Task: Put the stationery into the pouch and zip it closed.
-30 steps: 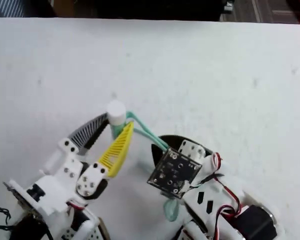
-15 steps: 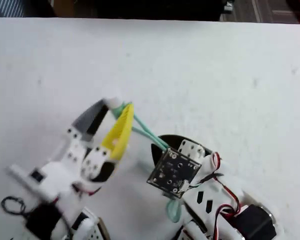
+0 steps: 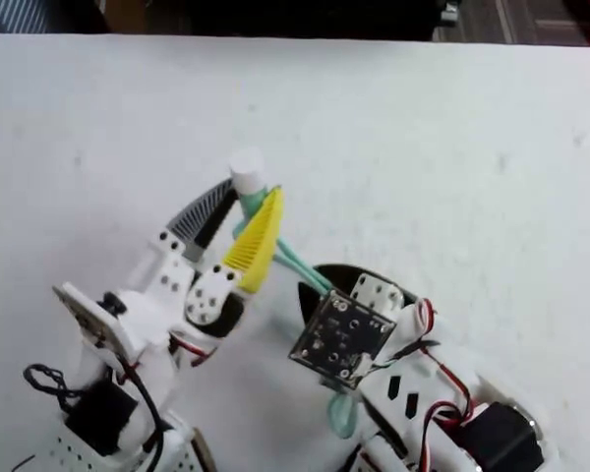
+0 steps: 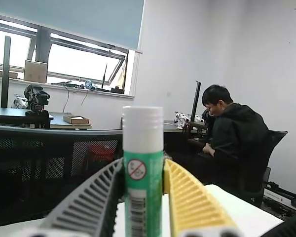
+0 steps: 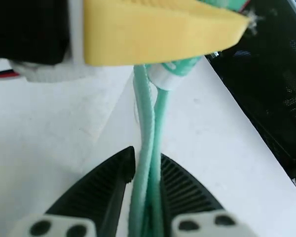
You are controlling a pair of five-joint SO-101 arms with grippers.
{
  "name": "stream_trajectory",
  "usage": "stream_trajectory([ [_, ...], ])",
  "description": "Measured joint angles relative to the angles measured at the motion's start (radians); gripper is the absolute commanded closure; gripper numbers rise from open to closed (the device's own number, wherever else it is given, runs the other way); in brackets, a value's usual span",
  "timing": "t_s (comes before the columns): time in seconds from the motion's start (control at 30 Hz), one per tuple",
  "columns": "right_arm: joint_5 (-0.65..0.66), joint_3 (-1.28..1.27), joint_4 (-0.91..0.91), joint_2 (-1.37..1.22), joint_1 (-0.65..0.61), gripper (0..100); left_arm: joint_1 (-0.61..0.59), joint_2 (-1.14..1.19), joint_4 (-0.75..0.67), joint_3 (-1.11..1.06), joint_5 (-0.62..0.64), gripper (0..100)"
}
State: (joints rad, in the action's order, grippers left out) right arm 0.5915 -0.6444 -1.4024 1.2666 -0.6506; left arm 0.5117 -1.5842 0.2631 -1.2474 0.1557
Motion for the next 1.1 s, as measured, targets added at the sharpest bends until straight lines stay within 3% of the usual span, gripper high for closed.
stream_trajectory([
  [0.13,0.0,-0.012,-0.006,0.0,-0.003,70.0,0.018,-0.002,0.035,0.009,-0.002,98],
  [0.2,-0.018,-0.012,-0.009,0.002,-0.003,66.2,0.032,-0.002,0.046,0.011,-0.003,98],
  [0.63,-0.029,-0.04,-0.011,0.206,0.002,66.2,0.12,-0.003,0.046,0.003,0.0,98],
  [0.77,-0.025,-0.069,-0.011,0.206,0.064,66.2,0.187,0.014,0.072,-0.043,-0.003,98],
  [0.93,-0.029,-0.077,-0.011,0.207,0.166,66.2,0.198,0.018,0.097,-0.044,-0.003,98],
  [1.1,-0.029,-0.078,-0.011,0.207,0.189,66.3,0.198,0.008,0.123,-0.043,-0.003,98],
])
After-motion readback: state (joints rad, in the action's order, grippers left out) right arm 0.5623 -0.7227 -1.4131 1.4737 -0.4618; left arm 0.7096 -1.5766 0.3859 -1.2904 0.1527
